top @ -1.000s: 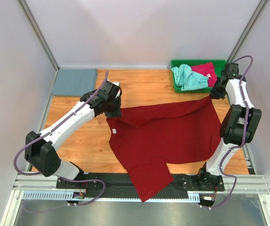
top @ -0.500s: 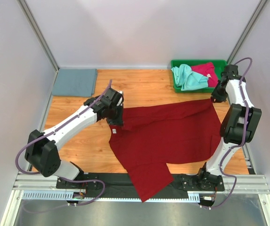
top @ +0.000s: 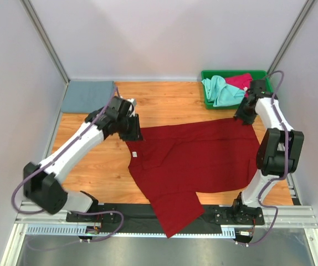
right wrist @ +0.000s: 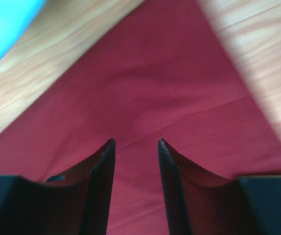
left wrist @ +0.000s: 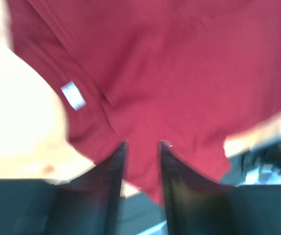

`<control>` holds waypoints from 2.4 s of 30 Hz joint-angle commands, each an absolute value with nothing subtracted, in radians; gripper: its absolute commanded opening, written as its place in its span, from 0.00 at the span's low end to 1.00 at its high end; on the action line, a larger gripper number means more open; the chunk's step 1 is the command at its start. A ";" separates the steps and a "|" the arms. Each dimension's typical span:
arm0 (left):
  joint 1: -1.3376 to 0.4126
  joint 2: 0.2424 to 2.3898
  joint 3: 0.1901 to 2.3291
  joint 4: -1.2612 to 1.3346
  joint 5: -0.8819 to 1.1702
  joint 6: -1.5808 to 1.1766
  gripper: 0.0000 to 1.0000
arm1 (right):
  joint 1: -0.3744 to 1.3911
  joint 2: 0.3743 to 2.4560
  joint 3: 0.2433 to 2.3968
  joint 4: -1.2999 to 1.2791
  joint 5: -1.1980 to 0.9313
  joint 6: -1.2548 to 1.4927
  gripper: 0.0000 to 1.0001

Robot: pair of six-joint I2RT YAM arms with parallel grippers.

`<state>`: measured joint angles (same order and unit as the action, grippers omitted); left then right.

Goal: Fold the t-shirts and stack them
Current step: Fold the tshirt

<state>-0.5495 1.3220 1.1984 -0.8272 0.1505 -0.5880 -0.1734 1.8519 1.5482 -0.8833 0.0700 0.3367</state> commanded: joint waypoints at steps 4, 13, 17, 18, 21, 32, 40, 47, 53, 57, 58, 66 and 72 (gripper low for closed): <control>-0.451 1.766 1.402 -0.793 0.082 -0.575 0.22 | 0.090 1.741 1.321 -0.692 -0.172 0.489 0.45; -0.378 2.046 1.537 -0.876 -0.086 -0.703 0.08 | 0.409 1.756 1.227 -0.678 -0.071 0.453 0.37; -0.338 2.094 1.543 -0.920 -0.132 -0.664 0.08 | 0.505 1.750 1.164 -0.635 -0.052 0.451 0.36; -0.328 2.106 1.549 -0.925 -0.135 -0.652 0.08 | 0.520 1.759 1.158 -0.627 -0.061 0.456 0.36; -0.288 2.155 1.604 -0.982 -0.185 -0.605 0.07 | 0.612 1.805 1.163 -0.618 -0.097 0.463 0.35; -0.247 2.117 1.766 -0.948 -0.287 -0.246 0.16 | 0.827 1.902 1.252 -0.483 -0.497 0.543 0.36; -0.290 1.765 1.616 -0.946 -0.266 -0.319 0.37 | 0.608 1.637 1.181 -0.581 -0.302 0.560 0.43; -0.506 1.625 1.398 -0.956 -0.144 -0.497 0.34 | 0.194 1.511 1.022 -0.641 -0.174 0.517 0.45; -0.583 1.577 1.247 -0.910 -0.117 -0.606 0.35 | -0.086 1.545 0.982 -0.557 -0.193 0.630 0.42; -0.581 1.612 1.236 -0.887 -0.092 -0.519 0.40 | -0.158 1.612 0.989 -0.511 -0.242 0.666 0.38; -0.581 1.630 1.247 -0.893 -0.068 -0.502 0.40 | -0.158 1.627 1.002 -0.518 -0.241 0.655 0.38; -0.581 1.758 1.338 -0.882 -0.011 -0.437 0.42 | -0.163 1.704 1.026 -0.511 -0.215 0.595 0.39; -0.580 1.799 1.335 -0.891 -0.018 -0.436 0.41 | -0.166 1.727 1.049 -0.512 -0.189 0.604 0.39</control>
